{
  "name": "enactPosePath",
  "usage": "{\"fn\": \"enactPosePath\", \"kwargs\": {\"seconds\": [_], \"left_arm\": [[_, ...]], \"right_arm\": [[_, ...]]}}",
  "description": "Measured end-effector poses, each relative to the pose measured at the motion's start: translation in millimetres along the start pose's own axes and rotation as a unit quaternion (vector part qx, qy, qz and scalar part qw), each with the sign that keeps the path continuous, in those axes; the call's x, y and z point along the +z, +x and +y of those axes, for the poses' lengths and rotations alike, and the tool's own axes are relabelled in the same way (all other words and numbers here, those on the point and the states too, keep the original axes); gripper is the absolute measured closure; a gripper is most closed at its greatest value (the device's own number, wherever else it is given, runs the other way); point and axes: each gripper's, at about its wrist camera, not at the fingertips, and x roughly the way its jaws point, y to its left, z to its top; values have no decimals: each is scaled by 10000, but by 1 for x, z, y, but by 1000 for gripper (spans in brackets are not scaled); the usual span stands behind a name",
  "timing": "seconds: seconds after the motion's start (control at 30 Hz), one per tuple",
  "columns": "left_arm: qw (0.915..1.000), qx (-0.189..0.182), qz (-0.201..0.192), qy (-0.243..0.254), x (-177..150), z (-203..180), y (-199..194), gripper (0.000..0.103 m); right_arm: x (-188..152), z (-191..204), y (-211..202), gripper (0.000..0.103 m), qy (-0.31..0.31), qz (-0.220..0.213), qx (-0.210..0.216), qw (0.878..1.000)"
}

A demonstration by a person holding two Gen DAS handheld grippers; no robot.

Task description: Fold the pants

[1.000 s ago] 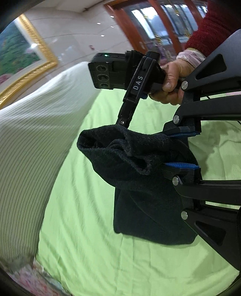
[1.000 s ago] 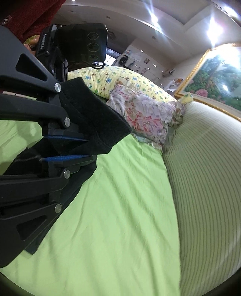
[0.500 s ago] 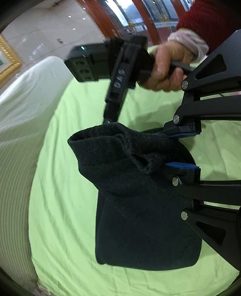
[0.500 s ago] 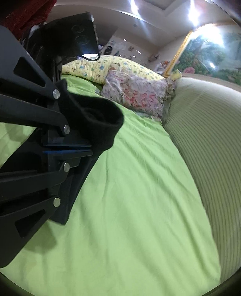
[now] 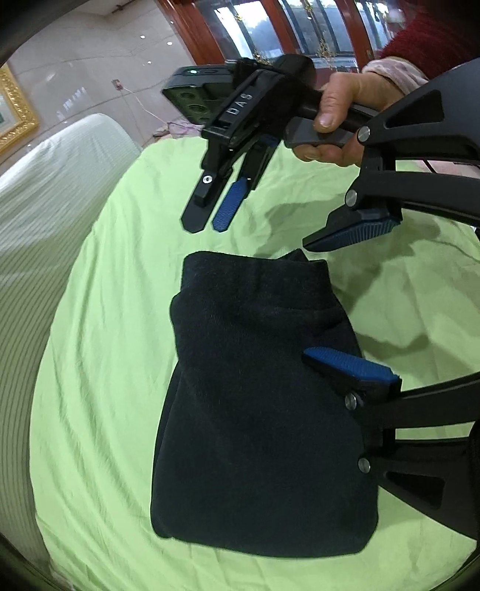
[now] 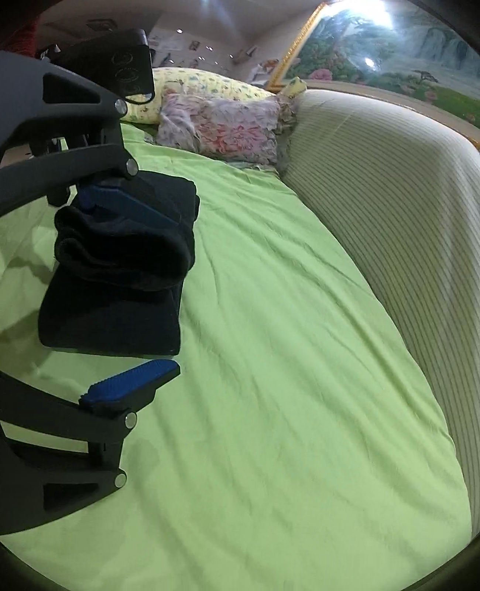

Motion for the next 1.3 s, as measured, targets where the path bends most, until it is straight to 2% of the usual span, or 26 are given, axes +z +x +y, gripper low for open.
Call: {"fn": "enactPosePath", "kwargs": {"seconds": [0.23, 0.33, 0.47, 0.63, 0.77, 0.9, 1.3], "left_arm": [[9992, 44, -310, -265, 5, 25, -31, 41], [9978, 132, -470, -447, 9, 40, -47, 36], [9951, 191, -602, -761, 14, 62, -57, 35], [9915, 441, -757, -966, 9, 91, -75, 33], [9881, 498, -772, -1234, 3, 113, -76, 32], [9849, 557, -764, -1449, 2, 134, -77, 31], [9850, 650, -591, -1486, 6, 144, -62, 28]], "right_arm": [[-11, 26, -4, 16, -90, -148, -456, 9988], [-15, 37, -3, 15, -151, -149, -562, 9982], [-23, 48, -2, 15, -185, -112, -655, 9976], [-33, 57, -3, 7, -161, -134, -905, 9957], [-38, 55, -6, 6, -22, -151, -1021, 9947], [-43, 51, -7, 0, 123, -147, -1146, 9932], [-49, 46, 10, 0, 357, 125, -1152, 9926]]}}
